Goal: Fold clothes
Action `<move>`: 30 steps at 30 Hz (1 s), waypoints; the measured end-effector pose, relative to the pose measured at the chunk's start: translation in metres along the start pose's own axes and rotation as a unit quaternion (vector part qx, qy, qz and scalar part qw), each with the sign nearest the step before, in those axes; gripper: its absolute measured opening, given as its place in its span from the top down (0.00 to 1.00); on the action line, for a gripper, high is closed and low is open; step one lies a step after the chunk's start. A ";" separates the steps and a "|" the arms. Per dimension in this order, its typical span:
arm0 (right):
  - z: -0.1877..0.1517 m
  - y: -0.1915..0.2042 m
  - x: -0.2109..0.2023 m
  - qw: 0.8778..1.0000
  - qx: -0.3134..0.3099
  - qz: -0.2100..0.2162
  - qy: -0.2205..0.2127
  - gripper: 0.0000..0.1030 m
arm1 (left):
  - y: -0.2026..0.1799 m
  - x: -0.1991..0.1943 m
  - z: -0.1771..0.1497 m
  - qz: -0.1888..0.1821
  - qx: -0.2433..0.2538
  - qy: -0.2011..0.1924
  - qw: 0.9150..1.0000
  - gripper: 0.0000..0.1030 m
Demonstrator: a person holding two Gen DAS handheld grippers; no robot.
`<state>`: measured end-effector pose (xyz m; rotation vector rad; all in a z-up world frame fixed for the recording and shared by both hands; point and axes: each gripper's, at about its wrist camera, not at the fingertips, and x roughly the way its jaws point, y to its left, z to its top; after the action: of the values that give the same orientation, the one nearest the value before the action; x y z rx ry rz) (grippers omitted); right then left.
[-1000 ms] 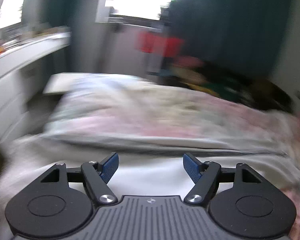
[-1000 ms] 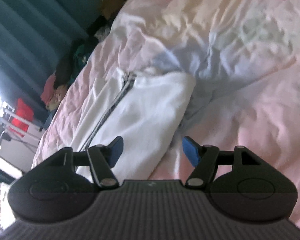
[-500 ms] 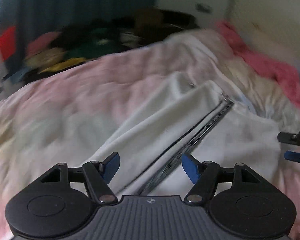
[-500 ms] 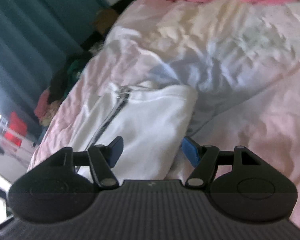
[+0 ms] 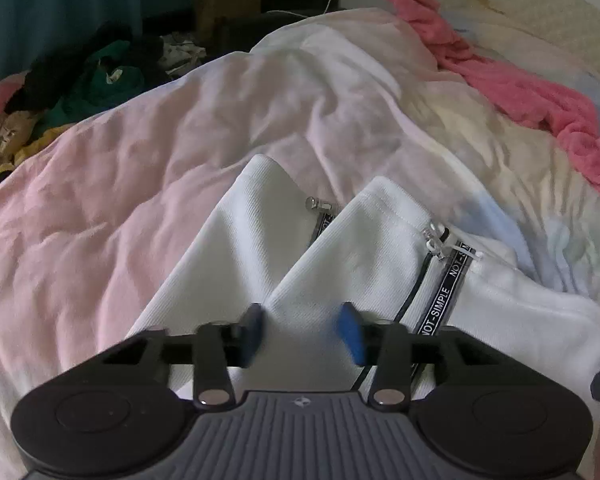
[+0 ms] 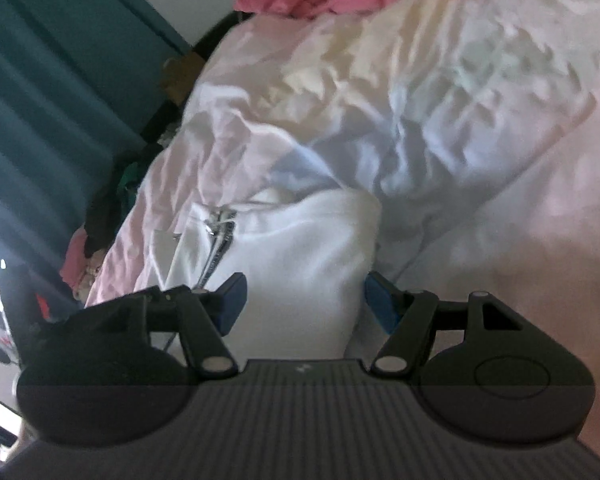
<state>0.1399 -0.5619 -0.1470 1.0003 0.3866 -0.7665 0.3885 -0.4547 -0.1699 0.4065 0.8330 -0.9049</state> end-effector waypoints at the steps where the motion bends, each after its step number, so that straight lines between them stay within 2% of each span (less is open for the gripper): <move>1: 0.000 -0.001 0.000 1.000 0.005 0.000 0.003 0.33 | -0.002 -0.002 -0.001 0.005 0.001 -0.003 1.000 0.75; 2: 0.000 -0.003 0.001 1.000 0.009 0.000 0.005 0.33 | -0.003 -0.005 -0.002 0.011 0.001 -0.007 1.000 0.92; 3: -0.001 -0.003 0.000 1.000 0.010 0.000 0.005 0.33 | -0.002 -0.010 0.002 0.021 -0.006 -0.018 1.000 0.95; 9: -0.001 -0.002 -0.012 1.000 0.005 0.004 -0.013 0.33 | 0.009 -0.041 0.023 0.077 -0.050 -0.084 0.992 0.97; 16: -0.001 0.003 -0.018 0.999 -0.010 0.003 -0.032 0.33 | 0.027 -0.072 0.044 0.138 -0.106 -0.153 0.973 0.96; 17: -0.001 0.003 -0.018 0.999 -0.012 0.002 -0.032 0.33 | 0.034 -0.072 0.043 0.144 -0.119 -0.156 0.970 0.93; 19: -0.002 0.005 -0.016 0.999 -0.018 0.003 -0.032 0.33 | 0.038 -0.077 0.032 0.137 -0.125 -0.145 0.972 0.84; 21: -0.001 0.005 -0.011 0.999 -0.024 0.012 -0.026 0.33 | 0.042 -0.082 0.020 0.130 -0.131 -0.133 0.974 0.66; 23: -0.001 0.005 -0.005 0.999 -0.025 0.022 -0.013 0.33 | 0.047 -0.087 0.008 0.124 -0.138 -0.120 0.975 0.52; 24: -0.001 0.006 -0.002 0.999 -0.024 0.031 -0.002 0.33 | 0.049 -0.091 0.002 0.121 -0.140 -0.115 0.976 0.51; 25: -0.001 0.007 0.002 0.999 -0.023 0.040 0.011 0.33 | 0.048 -0.110 -0.014 0.119 -0.139 -0.119 0.976 0.50; 27: 0.000 0.009 0.009 0.997 -0.018 0.065 0.037 0.34 | 0.048 -0.150 -0.048 0.118 -0.137 -0.126 0.975 0.43; 30: 0.006 0.012 0.015 0.990 -0.002 0.122 0.068 0.35 | 0.043 -0.220 -0.125 0.148 -0.164 -0.120 0.968 0.36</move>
<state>0.1588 -0.5696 -0.1456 1.0771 0.3741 -0.4777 0.2908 -0.2357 -0.0778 0.1221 0.6621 -0.5122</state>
